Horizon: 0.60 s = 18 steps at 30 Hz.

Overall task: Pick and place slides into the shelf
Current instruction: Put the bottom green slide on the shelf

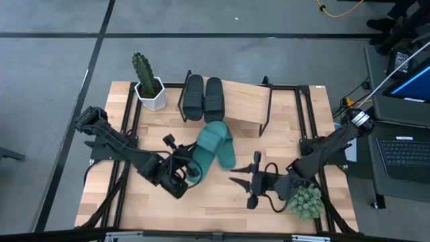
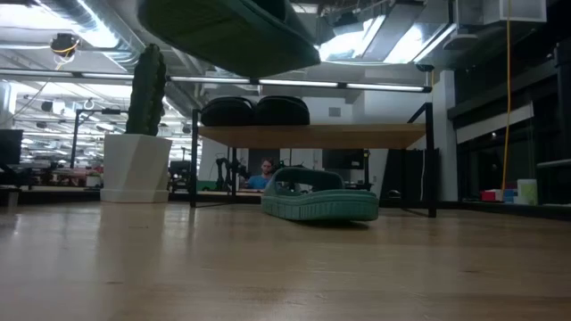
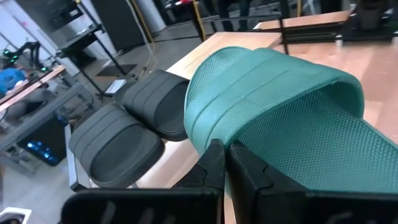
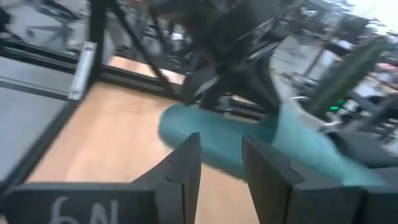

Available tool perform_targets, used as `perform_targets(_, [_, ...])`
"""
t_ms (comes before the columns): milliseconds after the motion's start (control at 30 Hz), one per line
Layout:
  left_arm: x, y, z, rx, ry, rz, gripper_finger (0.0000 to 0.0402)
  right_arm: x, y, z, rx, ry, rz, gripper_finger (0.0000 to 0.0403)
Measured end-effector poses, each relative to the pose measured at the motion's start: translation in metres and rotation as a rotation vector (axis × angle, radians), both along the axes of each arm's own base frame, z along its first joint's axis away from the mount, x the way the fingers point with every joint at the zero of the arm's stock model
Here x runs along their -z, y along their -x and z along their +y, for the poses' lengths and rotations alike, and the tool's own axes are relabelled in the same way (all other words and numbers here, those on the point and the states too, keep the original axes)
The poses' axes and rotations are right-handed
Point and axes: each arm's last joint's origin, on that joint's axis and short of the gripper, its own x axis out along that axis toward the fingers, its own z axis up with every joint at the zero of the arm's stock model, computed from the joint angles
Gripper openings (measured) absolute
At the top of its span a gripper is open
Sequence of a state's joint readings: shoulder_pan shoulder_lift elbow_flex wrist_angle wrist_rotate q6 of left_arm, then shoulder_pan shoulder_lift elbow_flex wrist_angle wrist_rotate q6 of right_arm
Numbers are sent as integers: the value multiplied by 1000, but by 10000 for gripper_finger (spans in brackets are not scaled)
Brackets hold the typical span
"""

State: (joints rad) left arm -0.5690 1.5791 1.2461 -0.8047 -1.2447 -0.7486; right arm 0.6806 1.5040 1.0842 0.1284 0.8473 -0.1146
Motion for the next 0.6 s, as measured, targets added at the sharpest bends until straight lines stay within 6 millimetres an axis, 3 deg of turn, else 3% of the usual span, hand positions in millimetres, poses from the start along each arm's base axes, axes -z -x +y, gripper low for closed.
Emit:
perform_targets(233, [0, -6, 13, -46, 0, -1, 0, -18, -16, -16, 76, 20, 23, 116])
perform_targets(600, [-1, -9, 17, -45, -24, 29, 0, -4, -66, -33, 182, 159, 105, 122])
